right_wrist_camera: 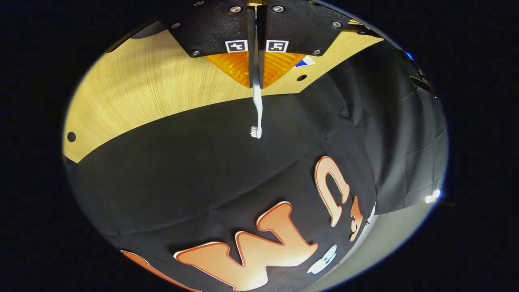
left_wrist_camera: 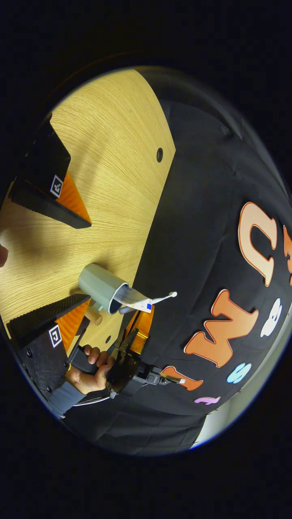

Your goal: Put the toothbrush and toothpaste on the desktop into the cup, then pick up the cup and place it on the coaster on the desktop.

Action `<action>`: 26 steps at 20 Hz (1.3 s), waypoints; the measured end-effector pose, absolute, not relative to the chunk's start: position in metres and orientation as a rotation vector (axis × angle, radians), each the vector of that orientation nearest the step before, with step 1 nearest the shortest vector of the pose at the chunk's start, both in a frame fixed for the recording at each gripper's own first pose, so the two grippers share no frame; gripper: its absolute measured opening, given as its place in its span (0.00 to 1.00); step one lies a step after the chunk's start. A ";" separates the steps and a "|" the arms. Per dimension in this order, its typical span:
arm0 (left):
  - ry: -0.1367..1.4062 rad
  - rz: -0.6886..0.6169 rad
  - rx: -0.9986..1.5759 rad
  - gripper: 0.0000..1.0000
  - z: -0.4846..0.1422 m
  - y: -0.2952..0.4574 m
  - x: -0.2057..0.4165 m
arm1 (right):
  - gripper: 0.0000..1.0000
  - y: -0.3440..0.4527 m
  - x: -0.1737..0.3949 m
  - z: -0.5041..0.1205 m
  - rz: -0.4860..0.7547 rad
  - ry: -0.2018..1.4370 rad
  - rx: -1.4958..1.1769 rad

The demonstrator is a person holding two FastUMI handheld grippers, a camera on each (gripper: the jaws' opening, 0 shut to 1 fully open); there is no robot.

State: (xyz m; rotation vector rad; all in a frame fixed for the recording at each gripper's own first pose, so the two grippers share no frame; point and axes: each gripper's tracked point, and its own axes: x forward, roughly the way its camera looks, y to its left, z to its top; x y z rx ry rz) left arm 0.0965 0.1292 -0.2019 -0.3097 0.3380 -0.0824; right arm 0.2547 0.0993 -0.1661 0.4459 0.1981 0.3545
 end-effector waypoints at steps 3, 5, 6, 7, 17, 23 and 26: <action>0.343 -0.086 -0.313 0.97 -0.203 0.128 0.094 | 0.02 0.109 0.250 -0.172 0.371 0.169 0.421; 0.342 -0.084 -0.315 0.97 -0.203 0.130 0.093 | 0.02 0.114 0.246 -0.170 0.382 0.128 0.402; 0.342 -0.082 -0.314 0.97 -0.202 0.131 0.093 | 0.02 0.115 0.242 -0.168 0.386 0.104 0.390; 0.343 -0.079 -0.312 0.97 -0.203 0.132 0.094 | 0.02 0.116 0.237 -0.168 0.393 0.098 0.375; 0.333 -0.090 -0.253 0.97 -0.199 0.105 0.084 | 0.05 0.094 0.213 -0.166 0.382 0.104 0.360; 0.357 -0.092 -0.173 0.96 -0.177 0.069 0.091 | 0.25 0.061 0.176 -0.129 0.368 0.080 0.201; 0.433 -0.072 -0.206 0.96 -0.161 0.052 0.109 | 0.58 0.039 0.152 -0.105 0.346 0.057 0.132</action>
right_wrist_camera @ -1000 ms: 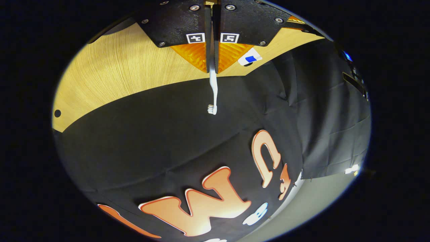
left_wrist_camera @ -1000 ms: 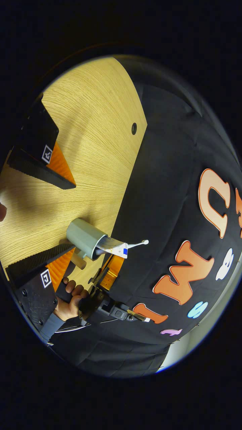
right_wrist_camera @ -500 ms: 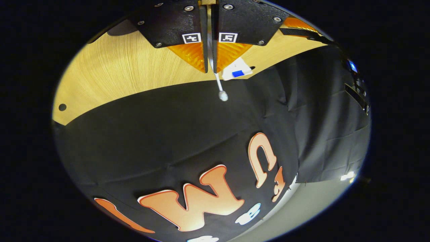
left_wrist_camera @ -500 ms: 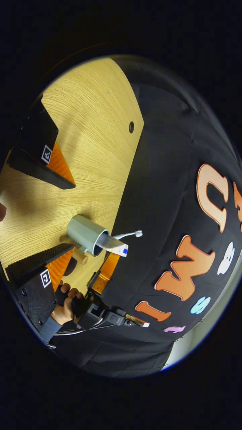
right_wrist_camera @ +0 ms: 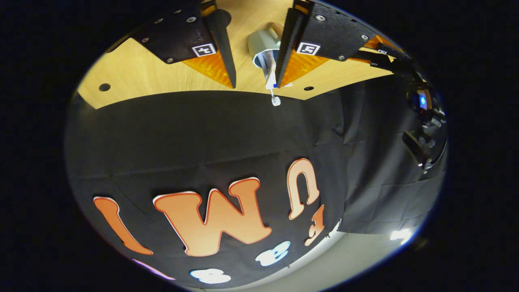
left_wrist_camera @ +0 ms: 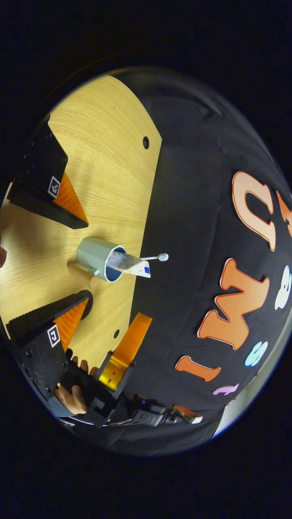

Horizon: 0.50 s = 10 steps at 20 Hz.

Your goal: Put the toothbrush and toothpaste on the desktop into the cup, then pick up the cup and place it on the coaster on the desktop.

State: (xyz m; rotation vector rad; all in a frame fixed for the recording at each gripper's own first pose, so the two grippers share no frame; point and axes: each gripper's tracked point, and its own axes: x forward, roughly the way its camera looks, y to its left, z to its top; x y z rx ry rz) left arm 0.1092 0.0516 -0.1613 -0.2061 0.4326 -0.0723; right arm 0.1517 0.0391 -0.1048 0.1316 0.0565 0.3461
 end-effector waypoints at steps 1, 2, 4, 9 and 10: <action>0.471 -0.060 -0.217 0.96 -0.161 0.047 0.115 | 0.63 0.031 0.145 -0.099 0.336 0.052 0.118; 0.500 -0.045 -0.211 0.96 -0.160 0.045 0.121 | 0.74 0.020 0.138 -0.094 0.321 0.049 0.099; 0.569 -0.024 -0.177 0.96 -0.160 0.041 0.133 | 0.85 0.001 0.121 -0.082 0.299 0.023 0.066; 0.769 0.018 -0.132 0.96 -0.186 0.032 0.152 | 0.93 -0.040 0.084 -0.068 0.267 -0.009 0.015; 0.797 0.031 -0.108 0.96 -0.190 0.031 0.155 | 0.94 -0.046 0.077 -0.068 0.263 -0.008 0.008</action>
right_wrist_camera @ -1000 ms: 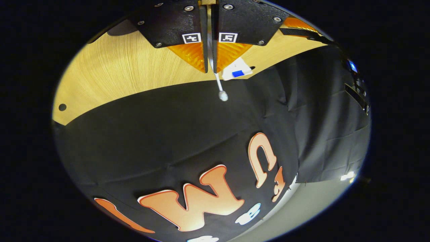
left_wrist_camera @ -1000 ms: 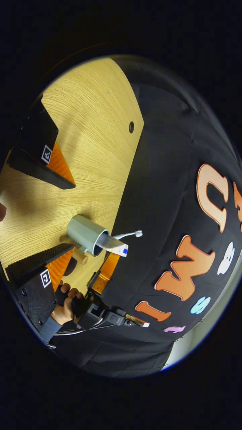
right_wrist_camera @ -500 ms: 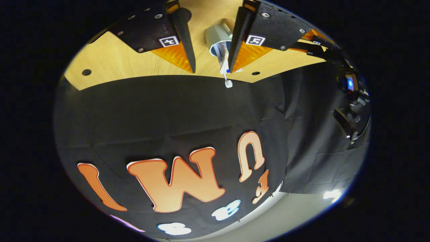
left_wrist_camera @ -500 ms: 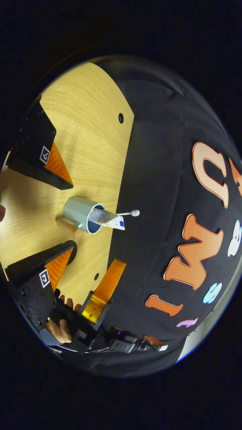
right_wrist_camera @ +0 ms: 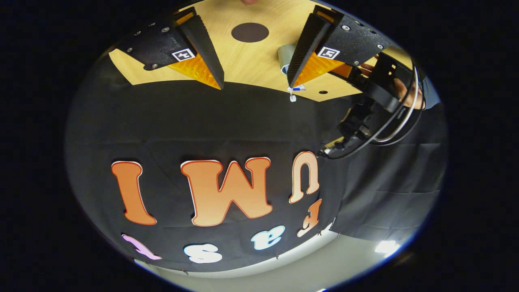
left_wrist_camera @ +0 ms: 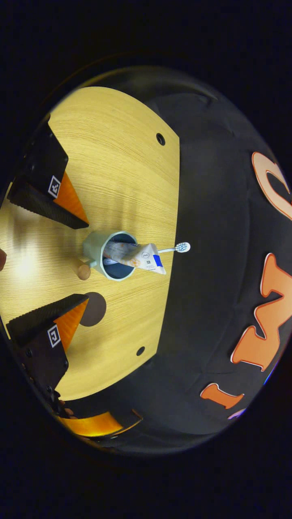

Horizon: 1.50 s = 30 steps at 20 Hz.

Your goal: Put the toothbrush and toothpaste on the desktop into the cup, then pick up the cup and place it on the coaster on the desktop.

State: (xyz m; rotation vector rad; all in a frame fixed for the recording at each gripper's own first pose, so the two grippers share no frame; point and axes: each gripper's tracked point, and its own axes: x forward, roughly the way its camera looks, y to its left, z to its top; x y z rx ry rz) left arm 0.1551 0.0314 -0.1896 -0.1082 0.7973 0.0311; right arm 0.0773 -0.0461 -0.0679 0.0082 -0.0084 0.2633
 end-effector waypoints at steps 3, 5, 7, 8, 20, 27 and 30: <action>0.864 0.080 -0.009 0.96 -0.206 0.034 0.167 | 0.95 -0.059 0.062 -0.066 0.256 -0.015 0.000; 0.899 0.111 0.006 0.96 -0.219 0.034 0.172 | 0.96 -0.067 0.053 -0.064 0.254 -0.032 0.001; 0.921 0.157 0.008 0.96 -0.229 0.038 0.179 | 0.95 -0.071 0.046 -0.065 0.257 -0.042 0.013; 0.927 0.178 0.015 0.96 -0.233 0.041 0.181 | 0.96 -0.073 0.043 -0.065 0.254 -0.047 0.017; 0.950 0.207 -0.017 0.22 -0.259 0.042 0.186 | 0.95 -0.105 0.024 -0.076 0.209 -0.069 0.123; 0.846 0.121 0.018 0.20 -0.243 0.033 0.196 | 0.96 -0.113 0.018 -0.079 0.177 -0.069 0.108; 0.821 0.066 0.041 0.19 -0.242 0.032 0.198 | 0.96 -0.114 0.016 -0.083 0.162 -0.063 0.100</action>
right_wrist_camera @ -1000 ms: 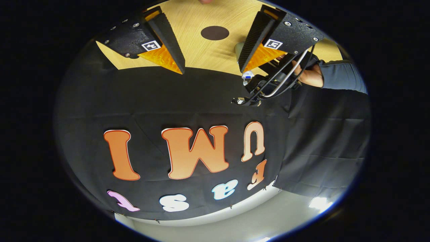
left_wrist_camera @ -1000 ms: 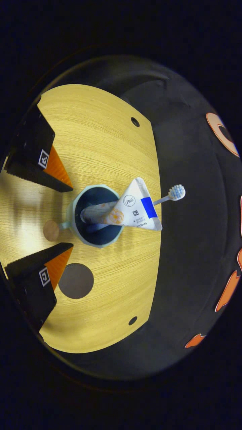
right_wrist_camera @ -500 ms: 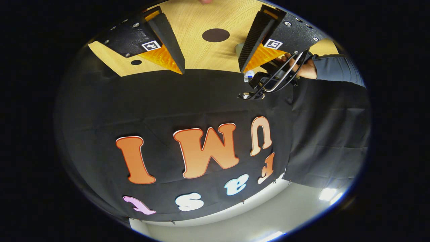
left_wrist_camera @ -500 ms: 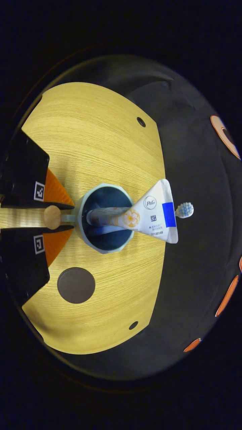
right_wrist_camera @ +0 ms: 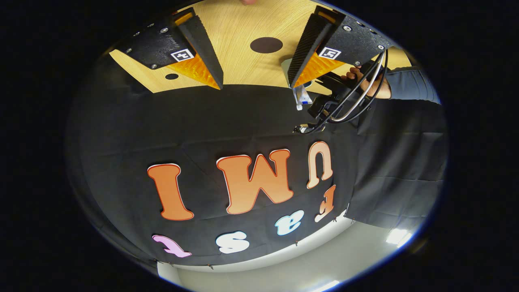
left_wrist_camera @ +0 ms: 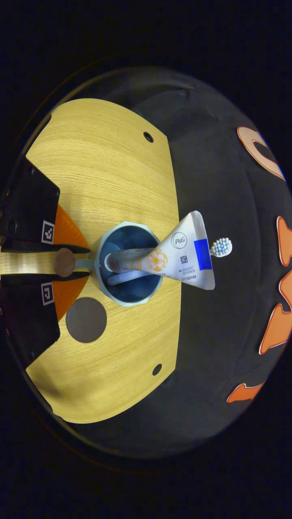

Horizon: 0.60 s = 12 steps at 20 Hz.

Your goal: Put the toothbrush and toothpaste on the desktop into the cup, then pick up the cup and place it on the coaster on the desktop.

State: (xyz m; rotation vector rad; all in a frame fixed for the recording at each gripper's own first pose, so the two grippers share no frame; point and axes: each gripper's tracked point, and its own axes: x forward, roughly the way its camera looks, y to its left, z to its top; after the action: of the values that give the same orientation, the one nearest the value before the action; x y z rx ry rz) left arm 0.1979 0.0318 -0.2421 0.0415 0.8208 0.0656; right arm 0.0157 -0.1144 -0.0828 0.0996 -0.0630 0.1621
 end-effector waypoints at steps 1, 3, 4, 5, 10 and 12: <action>0.819 0.044 0.044 0.19 -0.242 0.030 0.200 | 0.96 -0.118 0.015 -0.083 0.154 -0.062 0.096; 0.821 0.003 0.053 0.20 -0.239 0.030 0.205 | 0.96 -0.121 0.011 -0.087 0.146 -0.049 0.096; 0.825 -0.017 0.059 0.20 -0.237 0.031 0.205 | 0.96 -0.123 0.008 -0.089 0.143 -0.043 0.093; 0.830 -0.035 0.061 0.19 -0.237 0.031 0.205 | 0.96 -0.126 0.006 -0.091 0.132 -0.038 0.088; 0.873 -0.090 0.074 0.20 -0.233 0.035 0.213 | 0.96 -0.140 -0.002 -0.100 0.102 -0.013 0.099; 0.889 -0.091 0.081 0.19 -0.231 0.036 0.213 | 0.96 -0.143 -0.004 -0.104 0.092 0.000 0.103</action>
State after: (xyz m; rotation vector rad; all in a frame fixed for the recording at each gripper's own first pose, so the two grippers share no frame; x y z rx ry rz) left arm 0.2127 0.0362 -0.2307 0.0811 0.8886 -0.0915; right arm -0.0039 -0.1431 -0.1045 0.1032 -0.0001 0.0918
